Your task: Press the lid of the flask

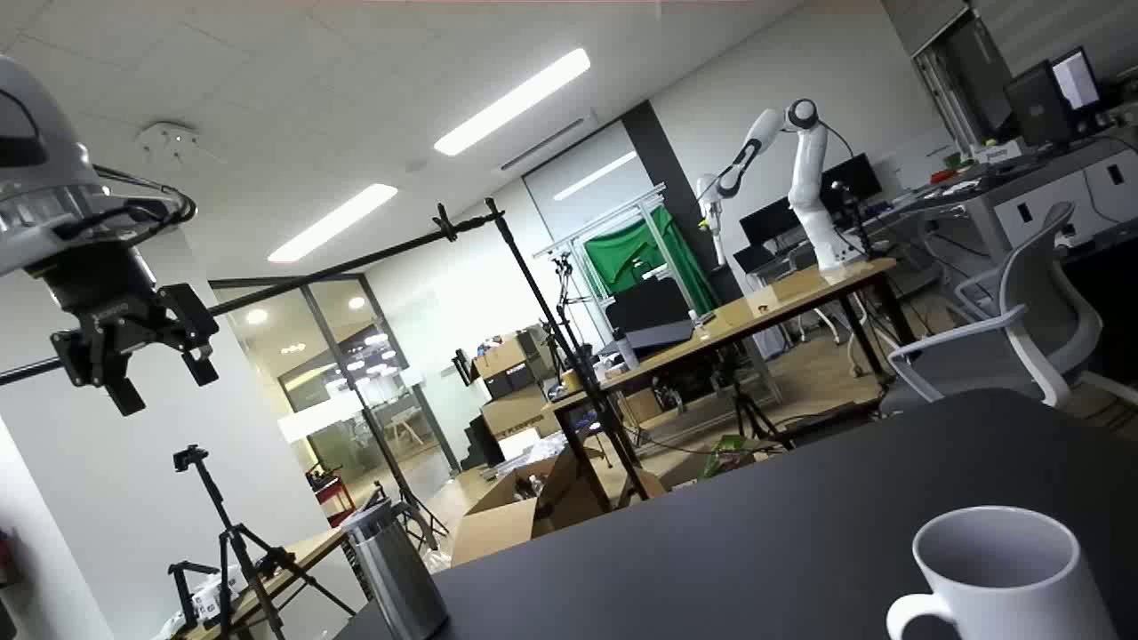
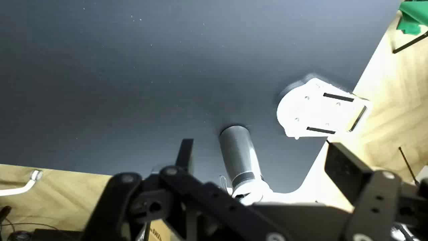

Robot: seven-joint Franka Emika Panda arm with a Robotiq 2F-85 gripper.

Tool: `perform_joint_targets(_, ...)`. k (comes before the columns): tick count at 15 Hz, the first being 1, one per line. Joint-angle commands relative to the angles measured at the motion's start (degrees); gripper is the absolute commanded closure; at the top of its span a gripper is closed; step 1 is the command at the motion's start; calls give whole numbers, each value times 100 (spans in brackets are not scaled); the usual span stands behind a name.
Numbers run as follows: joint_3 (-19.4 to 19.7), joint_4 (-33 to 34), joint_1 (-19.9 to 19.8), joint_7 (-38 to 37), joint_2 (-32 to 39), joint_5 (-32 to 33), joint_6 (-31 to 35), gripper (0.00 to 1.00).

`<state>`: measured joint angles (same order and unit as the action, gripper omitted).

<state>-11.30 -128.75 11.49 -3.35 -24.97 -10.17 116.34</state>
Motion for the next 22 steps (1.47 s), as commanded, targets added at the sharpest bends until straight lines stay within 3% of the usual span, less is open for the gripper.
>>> perform_joint_targets(1,11,12,12,-8,8,8,-8,0)
perform_joint_targets(9,11,16,12,-8,3,8,-6,0)
perform_joint_targets(12,41,439,-6,240,558,40,289,0)
perform_joint_targets(17,-21,1538,-12,474,2065,152,1104,0)
perform_joint_targets(18,-47,1833,-9,472,2424,223,1264,25)
perform_joint_targets(19,-66,2107,1,461,2743,313,1423,25)
perform_joint_targets(22,-87,2926,84,343,3612,586,1781,47)
